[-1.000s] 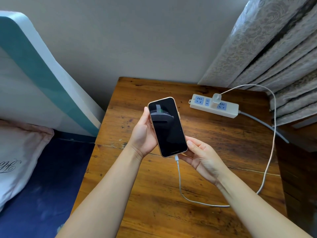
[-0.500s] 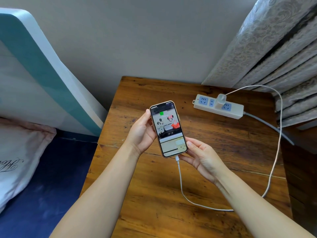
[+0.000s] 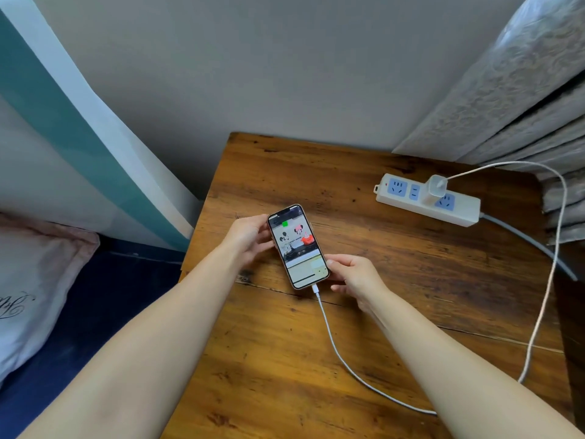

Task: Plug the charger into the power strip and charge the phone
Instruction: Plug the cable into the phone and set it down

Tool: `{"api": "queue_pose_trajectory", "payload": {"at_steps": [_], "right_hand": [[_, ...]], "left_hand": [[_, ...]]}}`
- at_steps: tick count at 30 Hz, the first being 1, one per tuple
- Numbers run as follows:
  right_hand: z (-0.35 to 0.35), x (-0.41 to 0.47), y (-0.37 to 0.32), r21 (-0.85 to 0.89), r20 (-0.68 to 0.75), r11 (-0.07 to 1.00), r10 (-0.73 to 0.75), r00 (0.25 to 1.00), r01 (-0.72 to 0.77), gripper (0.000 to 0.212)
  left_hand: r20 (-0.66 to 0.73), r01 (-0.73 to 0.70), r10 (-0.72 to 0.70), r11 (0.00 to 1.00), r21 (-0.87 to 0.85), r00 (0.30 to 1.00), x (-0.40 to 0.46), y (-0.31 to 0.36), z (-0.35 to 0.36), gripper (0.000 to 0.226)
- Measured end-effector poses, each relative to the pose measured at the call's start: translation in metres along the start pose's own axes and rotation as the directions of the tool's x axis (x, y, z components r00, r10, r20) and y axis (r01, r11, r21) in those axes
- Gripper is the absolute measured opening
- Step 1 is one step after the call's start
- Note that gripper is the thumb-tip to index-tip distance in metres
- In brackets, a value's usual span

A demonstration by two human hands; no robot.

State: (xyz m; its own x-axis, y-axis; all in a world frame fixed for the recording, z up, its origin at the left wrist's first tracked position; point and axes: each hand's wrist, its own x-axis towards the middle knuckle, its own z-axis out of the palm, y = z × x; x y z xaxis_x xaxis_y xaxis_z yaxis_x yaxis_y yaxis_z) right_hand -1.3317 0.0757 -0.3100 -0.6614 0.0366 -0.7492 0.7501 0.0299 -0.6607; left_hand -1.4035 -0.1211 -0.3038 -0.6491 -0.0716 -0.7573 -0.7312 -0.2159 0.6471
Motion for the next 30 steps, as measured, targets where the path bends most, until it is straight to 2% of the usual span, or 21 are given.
{"api": "queue_pose_trajectory", "payload": {"at_steps": [5,7,11,15,19,27,30], "right_hand": [[0.011,0.010,-0.003,-0.079,-0.056,0.997,0.000,0.998,-0.004,0.023],[0.013,0.011,-0.003,-0.106,-0.085,0.994,-0.010,0.996,0.000,0.023],[0.016,0.011,-0.002,-0.156,-0.135,0.988,-0.027,0.990,0.005,0.023],[0.021,0.012,0.000,-0.195,-0.226,0.981,-0.042,0.973,-0.003,0.022],[0.025,0.009,0.002,-0.216,-0.276,0.976,-0.089,0.957,0.028,0.023],[0.027,0.005,0.003,-0.390,-0.240,0.921,-0.119,0.963,0.017,0.038],[0.023,0.006,-0.005,-0.377,-0.215,0.926,-0.088,0.973,0.000,0.041]], "left_hand": [[-0.011,-0.023,0.025,0.988,0.152,1.000,0.014,0.003,-0.004,0.023],[-0.024,-0.047,0.055,0.962,0.268,0.998,0.019,0.002,-0.005,0.031],[-0.009,-0.122,0.152,0.822,0.557,0.988,0.022,0.005,-0.005,0.045],[0.019,-0.154,0.200,0.686,0.711,0.980,0.023,0.003,-0.008,0.044],[0.073,-0.196,0.218,0.618,0.762,0.973,0.022,0.004,-0.010,0.043],[0.116,-0.228,0.223,0.587,0.777,0.968,0.020,0.002,-0.010,0.045],[0.119,-0.236,0.229,0.601,0.763,0.966,0.024,0.004,-0.010,0.046]]}}
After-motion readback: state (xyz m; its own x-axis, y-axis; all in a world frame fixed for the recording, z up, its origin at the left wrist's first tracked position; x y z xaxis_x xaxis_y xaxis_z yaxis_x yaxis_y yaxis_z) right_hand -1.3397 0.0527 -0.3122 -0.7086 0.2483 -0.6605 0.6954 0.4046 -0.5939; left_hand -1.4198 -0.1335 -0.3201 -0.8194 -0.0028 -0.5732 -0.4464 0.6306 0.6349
